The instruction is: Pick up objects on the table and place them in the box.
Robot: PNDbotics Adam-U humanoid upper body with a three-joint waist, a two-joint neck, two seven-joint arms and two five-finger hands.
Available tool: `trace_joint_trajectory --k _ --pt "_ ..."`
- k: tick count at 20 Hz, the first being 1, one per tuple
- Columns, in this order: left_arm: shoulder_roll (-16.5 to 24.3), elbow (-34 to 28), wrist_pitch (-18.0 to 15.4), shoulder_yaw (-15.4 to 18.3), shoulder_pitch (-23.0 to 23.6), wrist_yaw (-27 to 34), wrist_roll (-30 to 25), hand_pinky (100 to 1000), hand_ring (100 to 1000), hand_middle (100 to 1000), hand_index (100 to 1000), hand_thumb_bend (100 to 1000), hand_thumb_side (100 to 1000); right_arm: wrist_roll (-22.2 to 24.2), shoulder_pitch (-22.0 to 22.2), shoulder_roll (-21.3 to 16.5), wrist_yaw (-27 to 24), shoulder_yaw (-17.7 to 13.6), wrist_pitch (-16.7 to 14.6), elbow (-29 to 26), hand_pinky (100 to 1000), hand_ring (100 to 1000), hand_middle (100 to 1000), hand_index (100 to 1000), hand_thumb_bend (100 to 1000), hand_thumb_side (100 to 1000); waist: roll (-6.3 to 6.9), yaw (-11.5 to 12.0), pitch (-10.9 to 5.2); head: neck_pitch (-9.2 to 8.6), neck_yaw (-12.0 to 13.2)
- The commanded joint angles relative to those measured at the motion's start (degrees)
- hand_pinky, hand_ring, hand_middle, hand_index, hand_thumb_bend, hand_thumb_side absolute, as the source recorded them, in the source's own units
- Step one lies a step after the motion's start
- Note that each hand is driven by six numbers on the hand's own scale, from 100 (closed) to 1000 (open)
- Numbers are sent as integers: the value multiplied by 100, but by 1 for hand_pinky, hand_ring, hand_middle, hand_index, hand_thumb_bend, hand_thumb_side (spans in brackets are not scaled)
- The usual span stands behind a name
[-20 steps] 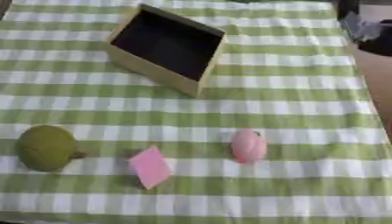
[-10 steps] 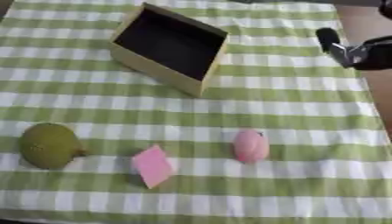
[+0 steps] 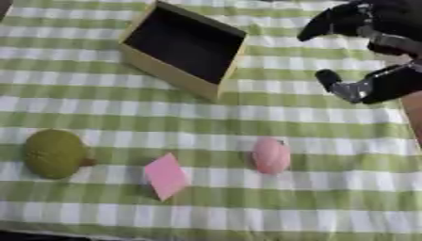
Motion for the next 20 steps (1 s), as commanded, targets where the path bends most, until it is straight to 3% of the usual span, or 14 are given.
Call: trace_joint_trajectory --k 1,11,20 --pt "153 -102 -3 -14 -62 27 -37 798 774 732 813 348 683 244 -118 -235 -44 129 8 -82 892 872 832 902 100 613 -79 8 -201 35 -30" --pt "129 -102 14 -53 -65 60 -86 798 775 731 813 345 686 934 -301 17 -242 583 193 -82 898 884 839 915 100 638 -76 26 -195 59 -65" --pt "103 -102 35 -59 -48 74 -98 798 774 729 812 342 687 1481 -338 290 -391 787 351 -82 908 900 846 917 100 495 -60 23 -180 82 -73"
